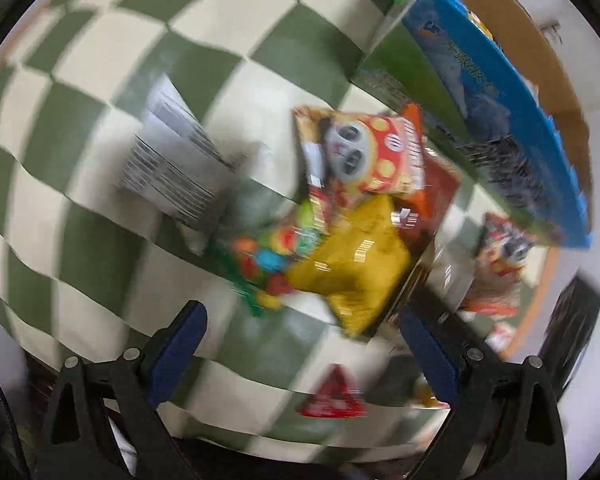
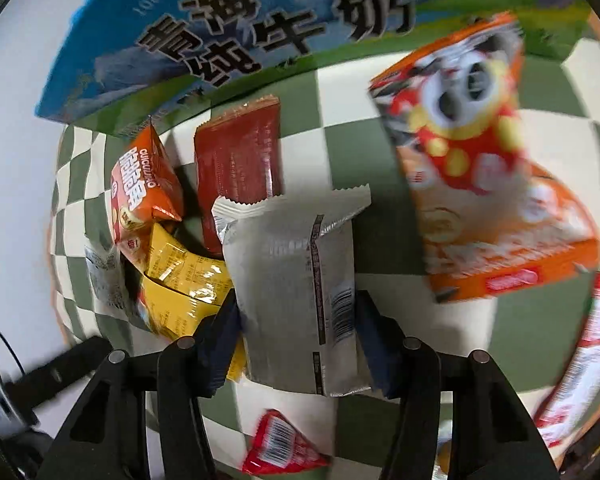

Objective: Organize snacks
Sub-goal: 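Grasp the yellow snack bag with left tool while right tool grasps white bar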

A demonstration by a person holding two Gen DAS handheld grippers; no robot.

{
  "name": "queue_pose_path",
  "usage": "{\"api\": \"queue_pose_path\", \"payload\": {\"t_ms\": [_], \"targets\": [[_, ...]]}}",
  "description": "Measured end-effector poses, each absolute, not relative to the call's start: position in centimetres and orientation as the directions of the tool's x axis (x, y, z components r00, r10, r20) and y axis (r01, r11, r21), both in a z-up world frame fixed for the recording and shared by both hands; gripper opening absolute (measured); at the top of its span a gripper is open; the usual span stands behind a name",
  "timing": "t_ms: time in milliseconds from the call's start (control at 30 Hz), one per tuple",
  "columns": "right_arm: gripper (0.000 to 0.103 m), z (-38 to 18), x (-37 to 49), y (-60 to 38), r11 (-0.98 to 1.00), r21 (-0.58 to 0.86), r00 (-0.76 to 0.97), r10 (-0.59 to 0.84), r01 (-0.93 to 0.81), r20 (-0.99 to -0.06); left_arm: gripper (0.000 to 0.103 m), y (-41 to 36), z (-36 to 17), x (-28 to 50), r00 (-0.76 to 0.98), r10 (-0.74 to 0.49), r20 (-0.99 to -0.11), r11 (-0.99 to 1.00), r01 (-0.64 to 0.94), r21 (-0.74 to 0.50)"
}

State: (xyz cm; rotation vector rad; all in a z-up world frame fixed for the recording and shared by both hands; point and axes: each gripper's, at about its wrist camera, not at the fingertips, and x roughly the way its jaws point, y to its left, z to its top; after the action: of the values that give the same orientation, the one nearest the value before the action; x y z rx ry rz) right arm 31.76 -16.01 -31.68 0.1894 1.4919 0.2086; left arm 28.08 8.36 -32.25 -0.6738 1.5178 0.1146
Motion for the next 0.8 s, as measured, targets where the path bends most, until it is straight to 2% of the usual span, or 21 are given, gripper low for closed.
{"api": "queue_pose_path", "payload": {"t_ms": [200, 367, 467, 567, 700, 800], "targets": [[0.058, -30.9, 30.8, -19.7, 0.979, 0.198, 0.082, 0.194, 0.04, -0.978, 0.098, 6.1, -35.9, 30.7, 0.055, -0.439, -0.897, 0.686, -0.624, -0.374], [0.058, -31.5, 29.9, -20.8, 0.979, 0.192, 0.078, 0.186, 0.071, -0.979, 0.098, 5.3, -38.3, 32.1, 0.032, -0.374, -0.927, 0.638, -0.717, -0.283], [0.058, -31.8, 28.9, -20.9, 0.981, 0.185, 0.068, 0.181, 0.057, -0.981, 0.096, 3.8, -38.4, 32.3, -0.004, -0.331, -0.944, 0.729, -0.636, -0.253], [0.058, -31.9, 28.2, -20.6, 0.983, 0.179, 0.056, 0.177, 0.032, -0.983, 0.08, 2.1, -37.9, 31.6, -0.057, -0.236, -0.97, 0.876, -0.444, -0.187], [0.058, -32.4, 26.6, -19.8, 0.985, 0.172, 0.045, 0.171, 0.002, -0.984, 0.08, 2.2, -38.0, 29.7, -0.108, -0.128, -0.986, 0.957, -0.275, -0.094], [0.059, -32.5, 25.6, -20.2, 0.982, 0.19, 0.049, 0.189, 0.013, -0.981, 0.08, 3.8, -37.0, 28.4, -0.093, -0.157, -0.983, 0.944, -0.305, -0.122]]}}
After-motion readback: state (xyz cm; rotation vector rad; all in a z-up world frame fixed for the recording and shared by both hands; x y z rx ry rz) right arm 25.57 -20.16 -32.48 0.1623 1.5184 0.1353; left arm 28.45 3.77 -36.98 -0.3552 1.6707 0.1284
